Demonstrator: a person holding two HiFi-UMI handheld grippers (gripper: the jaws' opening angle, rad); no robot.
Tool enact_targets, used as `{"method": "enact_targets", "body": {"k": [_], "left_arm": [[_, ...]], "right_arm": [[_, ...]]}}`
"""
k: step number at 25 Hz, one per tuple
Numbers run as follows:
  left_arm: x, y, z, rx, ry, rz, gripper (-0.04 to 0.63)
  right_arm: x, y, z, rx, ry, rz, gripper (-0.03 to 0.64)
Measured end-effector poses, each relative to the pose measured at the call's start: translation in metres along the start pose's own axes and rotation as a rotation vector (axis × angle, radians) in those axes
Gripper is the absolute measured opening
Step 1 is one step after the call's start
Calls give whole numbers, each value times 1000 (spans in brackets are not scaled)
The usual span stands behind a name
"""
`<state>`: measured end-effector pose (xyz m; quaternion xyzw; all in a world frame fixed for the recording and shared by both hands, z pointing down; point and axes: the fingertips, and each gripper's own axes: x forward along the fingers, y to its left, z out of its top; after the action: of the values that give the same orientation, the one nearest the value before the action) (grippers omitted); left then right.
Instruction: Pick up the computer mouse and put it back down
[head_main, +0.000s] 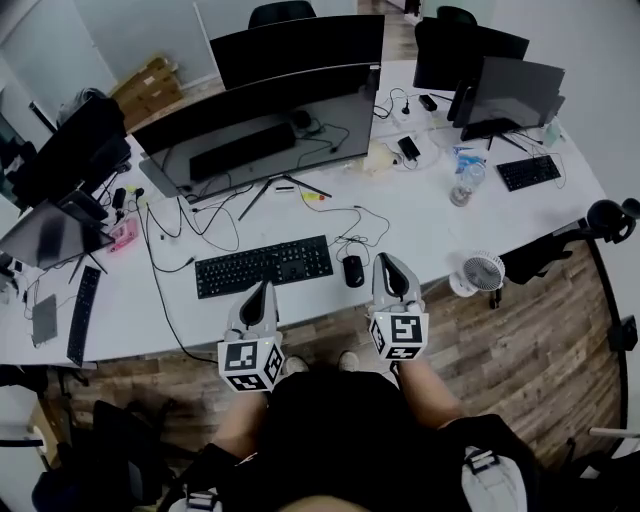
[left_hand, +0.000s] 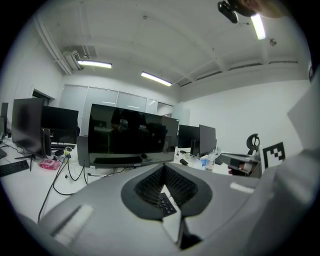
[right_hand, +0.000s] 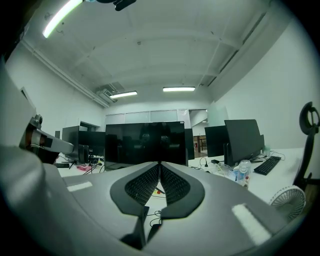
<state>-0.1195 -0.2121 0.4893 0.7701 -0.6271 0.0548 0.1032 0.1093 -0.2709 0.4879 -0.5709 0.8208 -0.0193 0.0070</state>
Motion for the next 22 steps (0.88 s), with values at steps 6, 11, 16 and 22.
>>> {"method": "enact_targets", "body": {"k": [6, 11, 16, 22], "left_arm": [[33, 18, 7, -4, 15, -17, 54], [47, 30, -1, -40, 46, -30, 54], [51, 48, -5, -63, 64, -10, 54], [50, 69, -15, -36, 94, 32, 54]], "right_arm": [[41, -13, -42, 63, 126, -44, 109], [62, -15, -89, 83, 249, -57, 166], [77, -7, -132, 74, 361, -41, 224], [92, 2, -182, 59, 474, -33, 265]]}}
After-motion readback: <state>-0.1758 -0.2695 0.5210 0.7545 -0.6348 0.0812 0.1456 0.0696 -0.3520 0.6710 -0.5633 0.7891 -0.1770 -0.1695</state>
